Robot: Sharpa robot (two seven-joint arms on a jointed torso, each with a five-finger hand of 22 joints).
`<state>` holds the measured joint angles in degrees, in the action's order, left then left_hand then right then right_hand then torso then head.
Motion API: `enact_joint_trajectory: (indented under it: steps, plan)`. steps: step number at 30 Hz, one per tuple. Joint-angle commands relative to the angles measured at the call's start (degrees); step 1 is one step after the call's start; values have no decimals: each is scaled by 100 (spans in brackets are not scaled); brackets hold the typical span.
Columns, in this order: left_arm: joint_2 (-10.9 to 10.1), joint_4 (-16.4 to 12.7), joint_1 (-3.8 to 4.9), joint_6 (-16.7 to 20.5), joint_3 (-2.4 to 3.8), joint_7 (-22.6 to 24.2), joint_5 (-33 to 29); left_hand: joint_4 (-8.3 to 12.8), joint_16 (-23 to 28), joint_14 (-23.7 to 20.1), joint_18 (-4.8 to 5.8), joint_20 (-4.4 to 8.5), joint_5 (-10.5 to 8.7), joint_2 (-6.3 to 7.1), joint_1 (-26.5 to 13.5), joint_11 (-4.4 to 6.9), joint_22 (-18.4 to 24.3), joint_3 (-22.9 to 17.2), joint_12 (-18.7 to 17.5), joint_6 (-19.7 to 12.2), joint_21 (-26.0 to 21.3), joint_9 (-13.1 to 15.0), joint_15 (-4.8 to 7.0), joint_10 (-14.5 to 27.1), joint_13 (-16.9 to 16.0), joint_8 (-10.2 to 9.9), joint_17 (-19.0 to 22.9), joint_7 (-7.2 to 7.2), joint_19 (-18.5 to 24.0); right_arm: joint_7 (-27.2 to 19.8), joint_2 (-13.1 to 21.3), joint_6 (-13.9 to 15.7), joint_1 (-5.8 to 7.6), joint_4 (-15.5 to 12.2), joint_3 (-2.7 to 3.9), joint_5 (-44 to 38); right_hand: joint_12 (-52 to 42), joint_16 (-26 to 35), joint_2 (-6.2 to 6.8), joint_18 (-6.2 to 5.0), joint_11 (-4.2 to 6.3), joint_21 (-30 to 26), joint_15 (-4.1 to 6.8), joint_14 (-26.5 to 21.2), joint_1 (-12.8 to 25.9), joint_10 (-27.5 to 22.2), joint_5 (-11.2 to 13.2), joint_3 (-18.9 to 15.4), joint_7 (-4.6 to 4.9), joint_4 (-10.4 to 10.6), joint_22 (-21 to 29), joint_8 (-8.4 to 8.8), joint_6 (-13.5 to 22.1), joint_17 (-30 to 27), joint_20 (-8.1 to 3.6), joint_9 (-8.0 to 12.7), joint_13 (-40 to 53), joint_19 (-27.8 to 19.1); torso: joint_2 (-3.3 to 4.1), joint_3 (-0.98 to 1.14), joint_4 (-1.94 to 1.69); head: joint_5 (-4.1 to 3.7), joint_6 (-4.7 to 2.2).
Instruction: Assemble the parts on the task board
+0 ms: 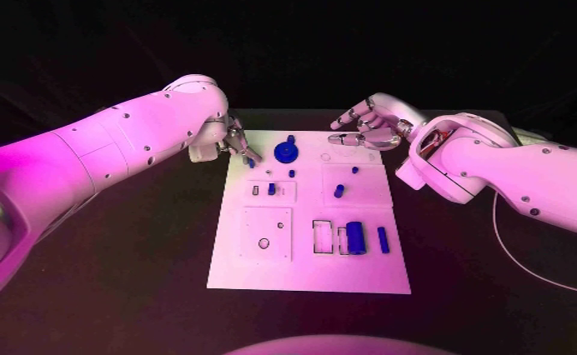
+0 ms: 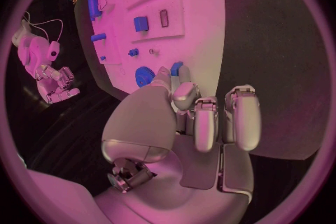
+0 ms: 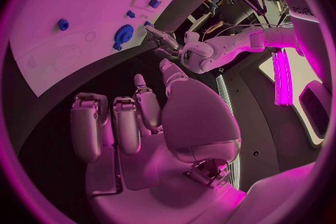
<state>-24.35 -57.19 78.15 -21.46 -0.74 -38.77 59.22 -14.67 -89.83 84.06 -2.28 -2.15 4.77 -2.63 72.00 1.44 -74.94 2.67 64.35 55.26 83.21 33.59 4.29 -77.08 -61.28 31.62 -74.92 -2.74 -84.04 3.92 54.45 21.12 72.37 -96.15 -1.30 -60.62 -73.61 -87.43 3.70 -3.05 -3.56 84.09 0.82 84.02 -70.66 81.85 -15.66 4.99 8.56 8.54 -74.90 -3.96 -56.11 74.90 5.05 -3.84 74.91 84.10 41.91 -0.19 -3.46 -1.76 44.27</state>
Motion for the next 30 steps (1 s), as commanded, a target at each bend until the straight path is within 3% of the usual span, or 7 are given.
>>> enact_joint_trajectory:
  steps: [1, 8, 12, 14, 17, 20, 30]
  plan:
    - [24, 15, -6, -86, -2, 52, -37, 24, -17, 594, 7, 49, 23, -14, 87, 17, -735, -30, 6, 4, 21, 12, 46, -16, 11, 38, -1508, 39, -152, -49, -2, -43, -5, -7, 0, -21, -7, 27, -23, 29, 19, -29, 11, 471, -45, -10, -22, -20, -22, 1, -214, 2, -30, 918, 3, -8, 442, -29, 0, -1, -2, -4, 7]
    - [30, 21, -11, -6, -5, 57, -67, 203, -17, 594, 6, 66, 46, -198, 433, 45, -739, -286, -15, -49, 16, 19, 68, -8, 31, 25, -1508, 70, -149, -48, 0, -44, -5, -3, 0, -21, -7, 27, -23, 29, 19, -29, 11, 471, -45, -10, -22, -20, -22, 1, -214, 2, -30, 918, 3, -8, 442, -29, -3, 2, -4, -5, 11]
    - [19, 11, -13, 120, -6, 85, -108, 572, -17, 594, 1, 102, 106, -371, 1020, 58, -729, -900, -83, -189, -1, -5, 101, 45, 73, -51, -1508, 68, -138, -48, -1, -48, -5, 2, 0, -20, -7, 27, -23, 29, 19, -29, 11, 471, -45, -10, -22, -20, -22, 1, -214, 2, -30, 918, 3, -8, 442, -29, -3, 3, -3, -8, 18]
    - [9, 1, -13, 188, -6, 106, -135, 636, -17, 594, 1, 98, 132, -333, 1075, 36, -727, -1164, -113, -219, -7, -7, 78, 60, 96, -65, -1508, 34, -134, -48, -3, -51, -5, 5, 0, -20, -7, 27, -23, 29, 19, -29, 11, 471, -45, -10, -22, -20, -22, 1, -214, 2, -30, 918, 3, -8, 442, -29, -3, 4, -3, -6, 14]
    - [-25, -34, -13, 319, -6, 155, -214, 657, -17, 594, -1, 69, 153, -150, 940, 19, -728, -1779, -135, -212, -18, 17, 30, 49, 119, -39, -1508, 16, -130, -47, -8, -57, -5, 12, 0, -17, -19, 27, -33, 28, 19, -32, 11, 471, -57, -4, -40, -33, -22, 5, -210, 1, -32, 919, 2, -9, 449, -30, -4, 4, -2, -12, 23]
    - [-108, -138, -13, 432, -6, 189, -338, 746, -17, 594, 0, 28, 160, 333, 516, 23, -732, -2880, -162, -239, -37, 108, 34, 30, 169, 62, -1508, 22, -127, -43, -10, -69, -5, 18, 0, -15, -19, 27, -33, 28, 19, -32, 11, 471, -57, -4, -41, -34, -22, 5, -210, 1, -32, 919, 2, -9, 449, -31, -8, 7, -7, -20, 31]
    - [-648, -1001, -11, 774, -10, 180, -525, 891, -17, 594, -5, 51, 146, 594, 53, 11, -746, -3646, -136, -237, -48, 228, 38, -4, 166, 212, -1508, 15, -131, -31, 5, -95, -5, 20, -2, -4, -19, 27, -33, 28, 19, -32, 11, 471, -57, -4, -41, -34, -22, 5, -210, 1, -32, 919, 2, -9, 449, -31, -15, 8, -13, -10, 31]
